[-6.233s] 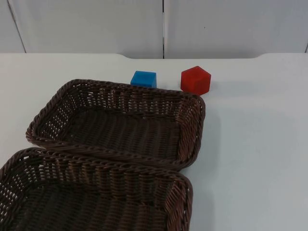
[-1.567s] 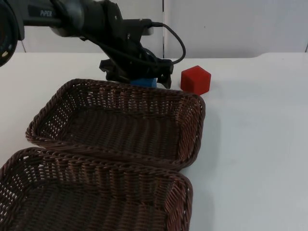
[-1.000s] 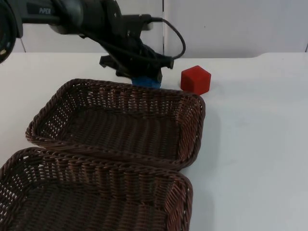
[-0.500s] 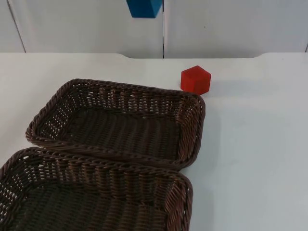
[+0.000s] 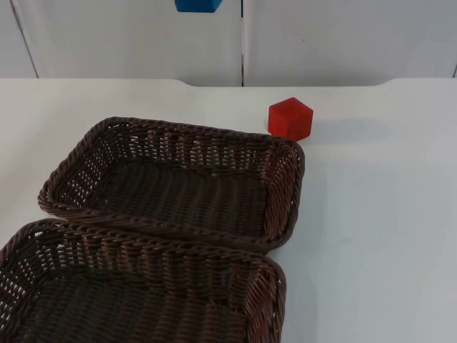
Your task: Pick up one cube with the left hand and place it into the upper basket. Pick up one cube with the right hand and place it into the lower basket.
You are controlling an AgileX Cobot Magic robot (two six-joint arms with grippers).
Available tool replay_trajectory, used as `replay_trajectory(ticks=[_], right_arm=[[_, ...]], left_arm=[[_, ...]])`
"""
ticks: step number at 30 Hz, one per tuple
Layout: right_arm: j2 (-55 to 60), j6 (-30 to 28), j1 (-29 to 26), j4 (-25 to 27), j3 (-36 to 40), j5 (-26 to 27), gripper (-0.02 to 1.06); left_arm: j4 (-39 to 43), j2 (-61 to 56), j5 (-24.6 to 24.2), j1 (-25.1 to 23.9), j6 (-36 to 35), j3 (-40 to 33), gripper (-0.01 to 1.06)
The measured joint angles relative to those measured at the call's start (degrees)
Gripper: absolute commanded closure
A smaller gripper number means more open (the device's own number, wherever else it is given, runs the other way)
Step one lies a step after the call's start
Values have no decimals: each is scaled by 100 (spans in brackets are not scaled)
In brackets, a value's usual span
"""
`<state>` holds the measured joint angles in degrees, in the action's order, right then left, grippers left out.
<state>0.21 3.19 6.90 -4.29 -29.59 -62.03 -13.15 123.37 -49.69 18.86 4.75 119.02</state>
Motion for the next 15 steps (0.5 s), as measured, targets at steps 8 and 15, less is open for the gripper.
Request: replay_trajectory(ticks=[8,15], right_arm=[[0,0,0,0,0,0,-1],[0,0,0,0,0,0,-1]], left_arm=[[228,-210,-203,11,-67,-90,105],[299,-583,-77,39,-67,-798,105]])
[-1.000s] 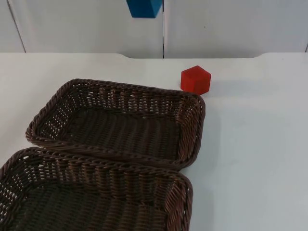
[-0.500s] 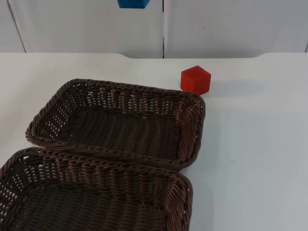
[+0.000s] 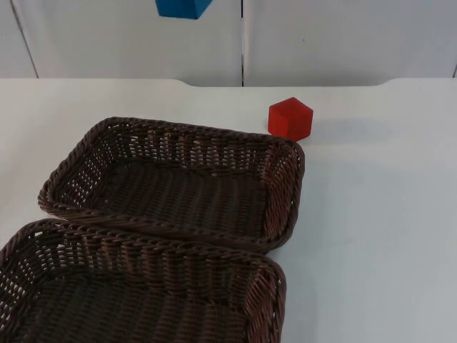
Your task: Pick up one cube with the left hand and place it into the upper basket. Pick up one cube with the right hand and place it into the lower basket.
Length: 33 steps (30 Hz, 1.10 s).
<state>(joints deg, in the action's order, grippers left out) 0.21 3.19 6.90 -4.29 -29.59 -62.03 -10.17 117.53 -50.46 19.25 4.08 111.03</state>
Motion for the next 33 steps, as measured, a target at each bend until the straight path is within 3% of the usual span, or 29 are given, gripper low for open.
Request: replay_trajectory(ticks=[18,33], right_arm=[[0,0,0,0,0,0,-1],[0,0,0,0,0,0,-1]], left_arm=[[206,-1177,1550,0,0,-2868,105],[225,-1405,2410,0,0,-4346,105]])
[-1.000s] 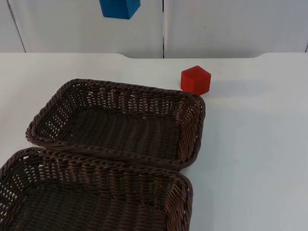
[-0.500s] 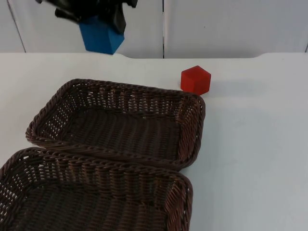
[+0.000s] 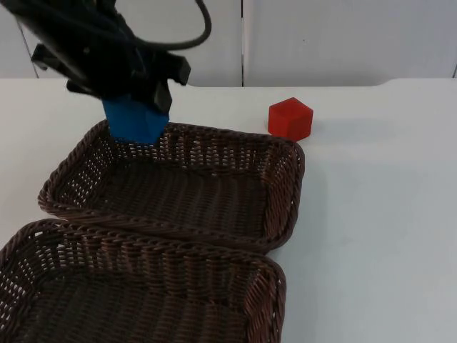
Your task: Pick up one cube with the left hand and place it into the upper basket. Pick up one cube with the right hand and place it into the lower basket.
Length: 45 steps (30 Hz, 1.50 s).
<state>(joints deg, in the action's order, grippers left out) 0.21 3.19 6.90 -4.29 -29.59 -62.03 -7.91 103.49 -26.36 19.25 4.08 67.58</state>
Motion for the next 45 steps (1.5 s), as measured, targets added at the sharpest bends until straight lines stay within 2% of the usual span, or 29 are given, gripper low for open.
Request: replay_trajectory(ticks=[4,23,45], right_arm=[[0,-21,0,0,0,0,-1],[0,-21,0,0,0,0,-1],[0,-21,0,0,0,0,-1]], left_arm=[[-82,0,310,0,0,-351,105],[-135,21,623,0,0,-414,105],[-285,1114,980,0,0,-450,105]])
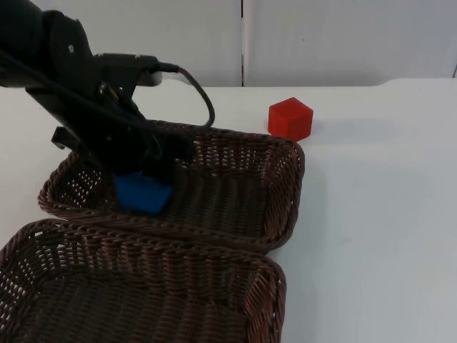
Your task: Pick up one cube with the left hand and place it into the upper basket. Pick up one cube with the right hand and place it into the lower basket.
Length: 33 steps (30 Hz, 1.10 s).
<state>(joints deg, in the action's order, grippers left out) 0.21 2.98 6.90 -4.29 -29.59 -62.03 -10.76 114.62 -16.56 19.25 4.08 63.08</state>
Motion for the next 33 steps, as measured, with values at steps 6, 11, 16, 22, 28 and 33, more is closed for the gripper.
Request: replay_trajectory(ticks=[6,11,16,22,28,33], right_arm=[[0,0,0,0,0,0,-1],[0,0,0,0,0,0,-1],[0,0,0,0,0,0,-1],[0,0,0,0,0,0,-1],[0,0,0,0,0,0,-1],[0,0,0,0,0,0,-1]], left_arm=[[-47,186,87,0,0,0,104],[-123,186,137,0,0,0,75],[-143,186,110,0,0,0,6],[-155,-167,-40,0,0,0,0],[-155,-972,-278,0,0,0,0],[-155,-1578,-484,0,13,0,0]])
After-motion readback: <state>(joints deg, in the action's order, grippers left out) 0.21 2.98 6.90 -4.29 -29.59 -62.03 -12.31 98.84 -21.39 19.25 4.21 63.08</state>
